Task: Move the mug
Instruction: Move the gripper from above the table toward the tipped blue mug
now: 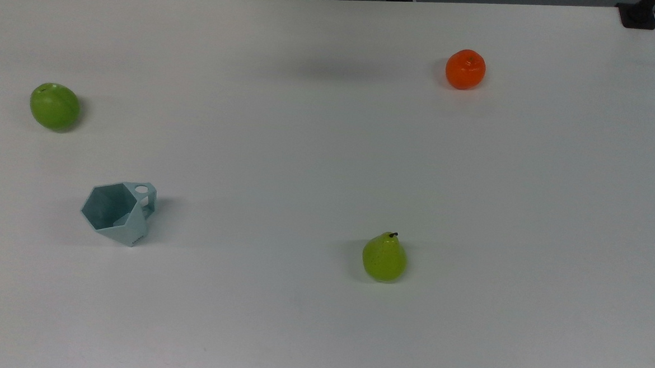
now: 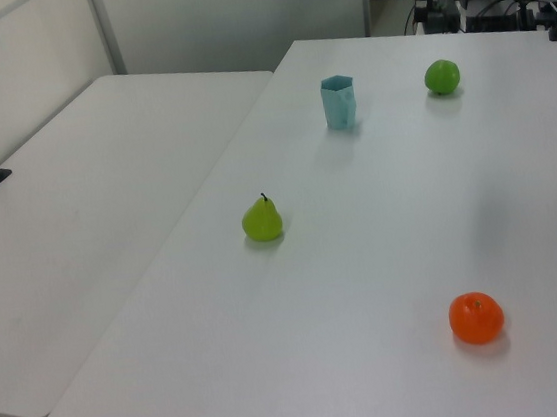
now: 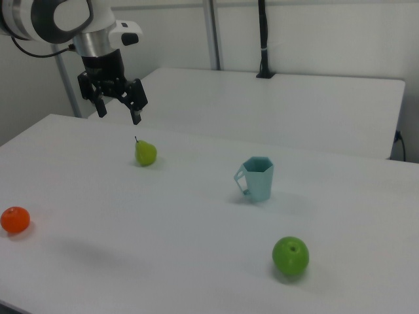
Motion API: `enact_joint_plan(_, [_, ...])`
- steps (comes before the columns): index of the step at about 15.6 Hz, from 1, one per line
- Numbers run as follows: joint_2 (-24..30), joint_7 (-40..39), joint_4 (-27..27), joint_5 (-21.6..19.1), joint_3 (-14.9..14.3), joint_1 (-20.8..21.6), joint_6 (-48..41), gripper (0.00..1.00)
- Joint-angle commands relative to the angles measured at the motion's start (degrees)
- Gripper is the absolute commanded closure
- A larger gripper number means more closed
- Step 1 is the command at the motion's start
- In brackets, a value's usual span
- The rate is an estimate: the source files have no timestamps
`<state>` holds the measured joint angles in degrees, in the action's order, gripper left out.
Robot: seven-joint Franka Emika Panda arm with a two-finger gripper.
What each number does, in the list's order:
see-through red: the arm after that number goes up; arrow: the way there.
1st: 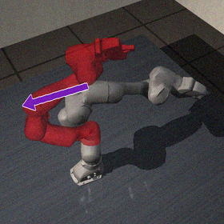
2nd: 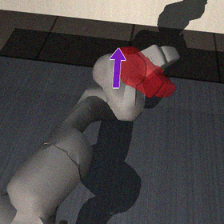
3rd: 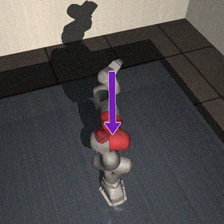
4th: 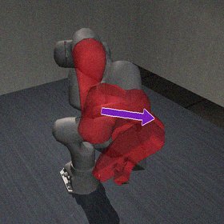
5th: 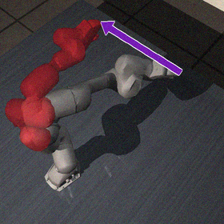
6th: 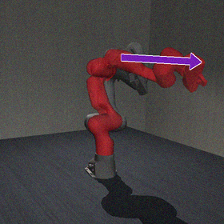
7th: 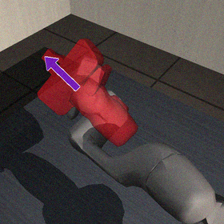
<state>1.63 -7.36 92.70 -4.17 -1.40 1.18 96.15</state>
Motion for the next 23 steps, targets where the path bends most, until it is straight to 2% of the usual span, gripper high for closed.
enact_joint_plan(1, [0.84, -0.03, 2.13, 0.48, -1.06, 0.93, 1.76, 0.00])
enact_joint_plan(8, [-1.10, 1.63, 1.87, 0.21, -1.06, 0.05, 1.94, 0.01])
enact_joint_plan(10, [-2.24, 8.11, 1.61, 0.74, -1.15, -0.04, 3.42, 0.00])
enact_joint_plan(13, [-3.99, 24.70, 1.52, 0.91, -1.23, -1.44, 11.06, 0.00])
enact_joint_plan(15, [-5.92, 33.85, 1.52, 3.19, -1.50, -1.53, 15.28, 0.00])
enact_joint_plan(17, [-8.64, 42.56, 1.43, 3.82, -2.11, -1.53, 19.93, 0.03])
enact_joint_plan(19, [-11.46, 46.45, 1.17, 4.08, -2.81, -1.62, 24.86, 0.07])
enact_joint_plan(23, [-17.61, 48.31, 0.73, 4.52, -3.61, -2.84, 33.21, 0.16])
